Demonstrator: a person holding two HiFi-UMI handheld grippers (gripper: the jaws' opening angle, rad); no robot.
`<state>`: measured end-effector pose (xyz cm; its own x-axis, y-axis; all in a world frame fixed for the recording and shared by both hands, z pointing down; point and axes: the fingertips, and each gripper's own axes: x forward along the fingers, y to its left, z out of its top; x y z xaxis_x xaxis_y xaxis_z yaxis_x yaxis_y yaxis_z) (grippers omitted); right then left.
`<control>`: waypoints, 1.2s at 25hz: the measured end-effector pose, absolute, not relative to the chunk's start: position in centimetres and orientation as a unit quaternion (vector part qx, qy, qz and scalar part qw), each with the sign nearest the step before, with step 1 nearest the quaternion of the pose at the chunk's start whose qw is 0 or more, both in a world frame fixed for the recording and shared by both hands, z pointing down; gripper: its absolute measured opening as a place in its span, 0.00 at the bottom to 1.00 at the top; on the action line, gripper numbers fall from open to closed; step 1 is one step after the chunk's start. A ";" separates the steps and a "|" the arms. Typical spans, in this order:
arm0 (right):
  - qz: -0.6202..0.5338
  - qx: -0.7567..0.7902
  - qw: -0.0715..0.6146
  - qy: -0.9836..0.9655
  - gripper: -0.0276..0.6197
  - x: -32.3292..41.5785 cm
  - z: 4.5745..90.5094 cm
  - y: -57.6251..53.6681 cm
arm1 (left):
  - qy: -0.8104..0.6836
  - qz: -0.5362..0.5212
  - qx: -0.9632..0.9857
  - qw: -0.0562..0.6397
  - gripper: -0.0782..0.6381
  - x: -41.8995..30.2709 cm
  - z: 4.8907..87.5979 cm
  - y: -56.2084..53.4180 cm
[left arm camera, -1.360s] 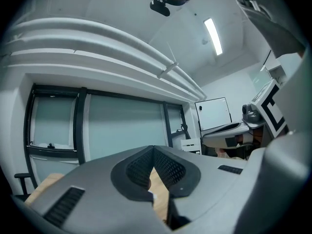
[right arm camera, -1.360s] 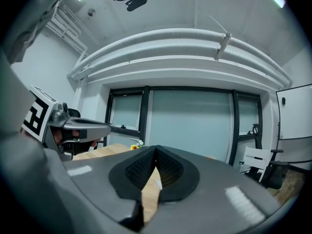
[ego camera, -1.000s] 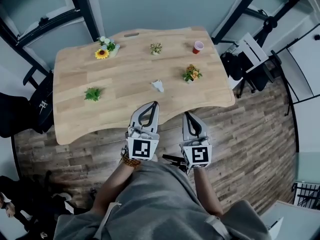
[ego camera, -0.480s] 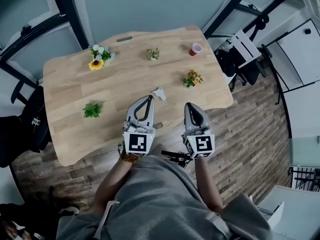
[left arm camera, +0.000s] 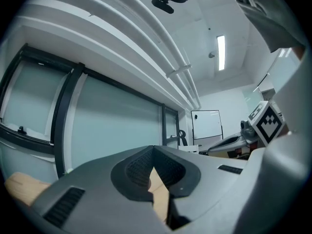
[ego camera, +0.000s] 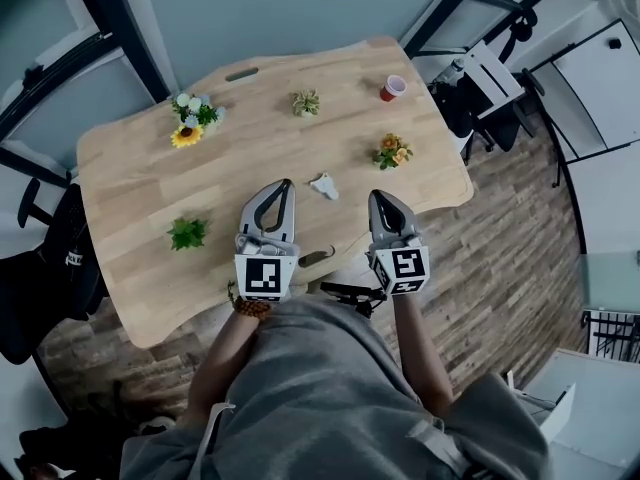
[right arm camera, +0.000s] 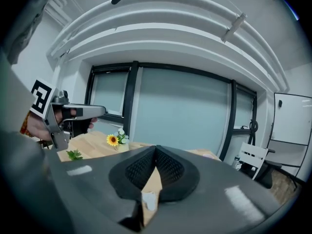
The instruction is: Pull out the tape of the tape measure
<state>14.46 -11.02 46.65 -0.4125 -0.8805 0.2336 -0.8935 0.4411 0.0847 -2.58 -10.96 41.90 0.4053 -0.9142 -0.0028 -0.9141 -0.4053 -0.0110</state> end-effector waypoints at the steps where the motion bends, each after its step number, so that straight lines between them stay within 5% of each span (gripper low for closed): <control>1: 0.028 0.525 0.126 -0.841 0.06 14.5 47.2 -11.5 | 0.545 -0.002 -0.838 0.007 0.12 -2.7 42.0 -11.2; 20: 0.064 0.466 0.225 -0.853 0.06 13.0 59.5 -16.6 | 0.562 -0.064 -0.825 -0.020 0.12 -6.5 45.6 -11.8; 30: 0.109 0.435 0.277 -0.850 0.15 12.8 65.8 -17.3 | 0.575 -0.083 -0.814 -0.014 0.12 -7.6 46.6 -11.7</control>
<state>12.84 -17.30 65.78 -0.4682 -0.6786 0.5660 -0.7991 0.5985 0.0565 -7.61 -11.72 46.61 0.3243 -0.9339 0.1504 -0.9384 -0.3377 -0.0731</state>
